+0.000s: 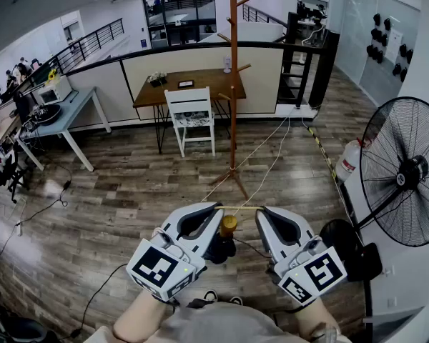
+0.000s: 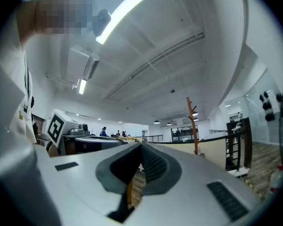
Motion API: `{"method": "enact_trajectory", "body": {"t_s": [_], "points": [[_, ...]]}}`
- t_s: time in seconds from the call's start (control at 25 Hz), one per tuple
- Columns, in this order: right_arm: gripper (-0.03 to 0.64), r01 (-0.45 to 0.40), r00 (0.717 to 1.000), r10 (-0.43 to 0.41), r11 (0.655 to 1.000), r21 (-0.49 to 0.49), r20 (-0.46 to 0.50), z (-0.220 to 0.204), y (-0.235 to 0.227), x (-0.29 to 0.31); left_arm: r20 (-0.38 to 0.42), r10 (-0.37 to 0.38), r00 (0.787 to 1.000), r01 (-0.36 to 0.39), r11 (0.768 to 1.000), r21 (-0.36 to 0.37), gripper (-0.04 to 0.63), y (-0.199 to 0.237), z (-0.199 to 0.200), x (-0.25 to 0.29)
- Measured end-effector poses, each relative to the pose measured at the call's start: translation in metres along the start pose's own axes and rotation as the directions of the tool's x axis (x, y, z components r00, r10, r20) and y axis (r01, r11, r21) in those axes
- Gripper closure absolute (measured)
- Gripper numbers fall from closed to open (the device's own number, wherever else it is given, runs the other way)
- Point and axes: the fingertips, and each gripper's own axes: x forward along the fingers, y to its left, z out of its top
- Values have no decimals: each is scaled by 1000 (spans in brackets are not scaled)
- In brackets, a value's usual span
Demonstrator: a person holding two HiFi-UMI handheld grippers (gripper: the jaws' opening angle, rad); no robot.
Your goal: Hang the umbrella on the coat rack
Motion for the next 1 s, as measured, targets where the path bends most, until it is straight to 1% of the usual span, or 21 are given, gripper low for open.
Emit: {"method": "enact_trajectory", "body": {"t_s": [0.24,0.48,0.68,0.8,1.0], "points": [[614,-38,999,38,996,75,10,1,-10,-11,-11,15,1000,-15,1000,5,591,-11,2,8],[614,-53,999,51,995,88,16,-7,-20,-24,-29,23,999,-23,1000,5,591,-27,-9,15],[614,-56,998,54,992,110,19,-11,-28,-35,-43,28,999,-29,999,-14,591,-38,-18,24],[614,-48,999,47,994,103,12,-12,-35,-41,-43,19,999,-20,999,-25,591,-43,-20,30],[614,-29,999,27,995,97,19,-13,-46,-45,-34,-1,999,0,1000,-9,591,-49,-22,39]]}}
